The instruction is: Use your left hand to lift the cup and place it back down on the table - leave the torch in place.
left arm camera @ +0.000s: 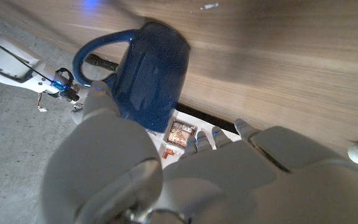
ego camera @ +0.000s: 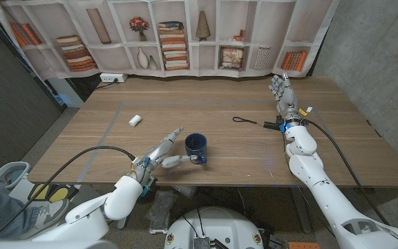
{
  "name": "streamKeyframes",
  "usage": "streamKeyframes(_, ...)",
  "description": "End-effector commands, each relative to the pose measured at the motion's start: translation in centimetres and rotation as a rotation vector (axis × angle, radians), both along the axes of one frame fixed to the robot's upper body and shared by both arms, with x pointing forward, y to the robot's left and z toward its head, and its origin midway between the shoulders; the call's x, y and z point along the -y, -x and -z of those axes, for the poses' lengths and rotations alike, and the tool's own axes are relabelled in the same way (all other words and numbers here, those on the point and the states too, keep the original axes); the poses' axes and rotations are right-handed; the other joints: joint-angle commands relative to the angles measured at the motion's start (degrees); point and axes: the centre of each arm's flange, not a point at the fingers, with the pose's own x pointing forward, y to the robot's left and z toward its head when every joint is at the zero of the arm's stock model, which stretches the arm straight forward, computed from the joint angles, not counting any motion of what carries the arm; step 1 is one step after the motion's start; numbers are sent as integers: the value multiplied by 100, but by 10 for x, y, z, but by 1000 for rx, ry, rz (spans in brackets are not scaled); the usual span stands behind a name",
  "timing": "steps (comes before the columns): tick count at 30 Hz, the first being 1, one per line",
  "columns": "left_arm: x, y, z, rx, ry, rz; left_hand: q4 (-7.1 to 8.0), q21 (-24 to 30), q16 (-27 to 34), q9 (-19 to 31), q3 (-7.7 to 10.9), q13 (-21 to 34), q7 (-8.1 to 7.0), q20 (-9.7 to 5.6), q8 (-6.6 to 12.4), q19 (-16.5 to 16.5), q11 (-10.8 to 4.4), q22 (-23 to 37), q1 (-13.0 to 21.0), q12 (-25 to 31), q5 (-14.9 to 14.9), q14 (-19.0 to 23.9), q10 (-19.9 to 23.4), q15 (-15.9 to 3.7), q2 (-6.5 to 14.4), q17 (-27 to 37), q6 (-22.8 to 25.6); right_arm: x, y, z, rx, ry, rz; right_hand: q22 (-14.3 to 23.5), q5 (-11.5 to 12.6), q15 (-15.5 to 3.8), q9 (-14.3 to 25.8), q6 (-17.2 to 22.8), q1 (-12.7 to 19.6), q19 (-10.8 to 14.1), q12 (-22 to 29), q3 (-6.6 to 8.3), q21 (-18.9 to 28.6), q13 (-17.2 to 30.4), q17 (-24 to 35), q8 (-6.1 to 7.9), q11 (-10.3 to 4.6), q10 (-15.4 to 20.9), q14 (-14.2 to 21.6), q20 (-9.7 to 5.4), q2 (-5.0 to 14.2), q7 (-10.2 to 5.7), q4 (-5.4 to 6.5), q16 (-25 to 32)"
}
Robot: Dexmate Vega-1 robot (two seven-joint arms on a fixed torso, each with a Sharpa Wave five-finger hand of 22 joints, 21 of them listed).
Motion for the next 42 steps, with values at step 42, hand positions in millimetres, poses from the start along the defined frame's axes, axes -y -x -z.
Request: streamKeyframes(42, 17, -40, -16, -40, -33, 41, -32, 32, 23, 30, -35, 26, -17, 72, 42, -309, -61, 12, 164, 51, 73, -161, -13, -24, 66, 23, -247, 18, 5, 12, -8, -21, 33, 34, -17, 23, 20, -30, 29, 72, 3, -17, -90, 30, 16, 2, -2, -9, 2, -82, 11, 3, -36, -10)
